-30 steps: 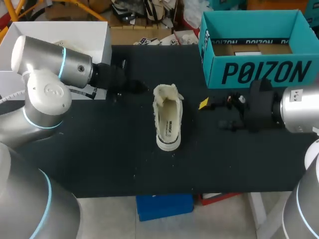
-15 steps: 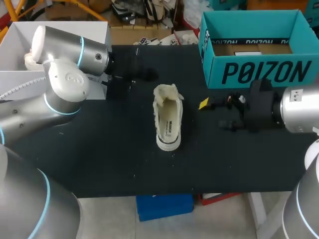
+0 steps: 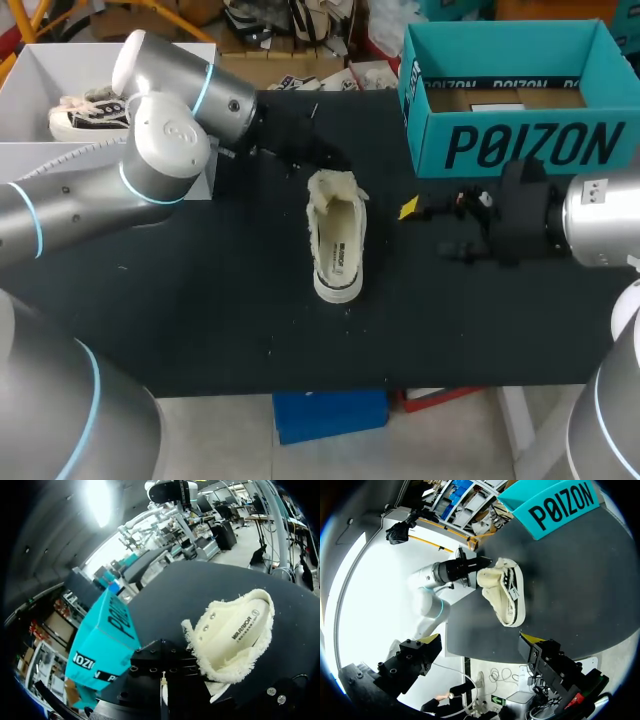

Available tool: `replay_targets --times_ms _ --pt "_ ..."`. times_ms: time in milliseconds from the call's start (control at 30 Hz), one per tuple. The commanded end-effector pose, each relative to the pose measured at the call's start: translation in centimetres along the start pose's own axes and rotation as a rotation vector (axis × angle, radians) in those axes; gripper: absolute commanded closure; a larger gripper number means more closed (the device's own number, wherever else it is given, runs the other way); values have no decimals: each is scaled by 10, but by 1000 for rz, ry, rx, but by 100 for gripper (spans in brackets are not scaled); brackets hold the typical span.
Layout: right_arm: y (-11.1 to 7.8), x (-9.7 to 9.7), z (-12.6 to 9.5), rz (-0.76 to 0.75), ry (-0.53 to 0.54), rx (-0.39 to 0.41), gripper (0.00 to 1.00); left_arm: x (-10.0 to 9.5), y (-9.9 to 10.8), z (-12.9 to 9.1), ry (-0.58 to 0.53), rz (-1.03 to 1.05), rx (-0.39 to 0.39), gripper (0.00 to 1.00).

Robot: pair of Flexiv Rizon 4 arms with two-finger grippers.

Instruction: Take the shoe out of the shoebox, open the shoe tongue, remove and reinsert the insole, then place the shoe into the shoebox

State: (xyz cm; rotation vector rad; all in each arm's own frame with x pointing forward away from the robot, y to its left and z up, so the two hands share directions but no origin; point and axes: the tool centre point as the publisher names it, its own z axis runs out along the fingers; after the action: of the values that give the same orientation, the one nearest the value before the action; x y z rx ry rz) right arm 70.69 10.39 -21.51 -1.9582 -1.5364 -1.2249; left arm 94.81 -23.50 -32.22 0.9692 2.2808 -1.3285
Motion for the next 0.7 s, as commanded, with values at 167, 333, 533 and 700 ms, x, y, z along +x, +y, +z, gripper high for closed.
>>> replay_targets --times_ms 167,333,533,700 --pt "0 0 0 1 -1 1 0 21 -13 -15 52 39 33 100" --pt "0 0 0 1 -1 1 0 42 -17 -19 94 41 34 100" --pt "0 0 0 1 -1 1 0 60 -20 -15 132 55 23 100" --pt "0 0 0 1 -1 1 0 65 -21 -12 148 65 15 100"
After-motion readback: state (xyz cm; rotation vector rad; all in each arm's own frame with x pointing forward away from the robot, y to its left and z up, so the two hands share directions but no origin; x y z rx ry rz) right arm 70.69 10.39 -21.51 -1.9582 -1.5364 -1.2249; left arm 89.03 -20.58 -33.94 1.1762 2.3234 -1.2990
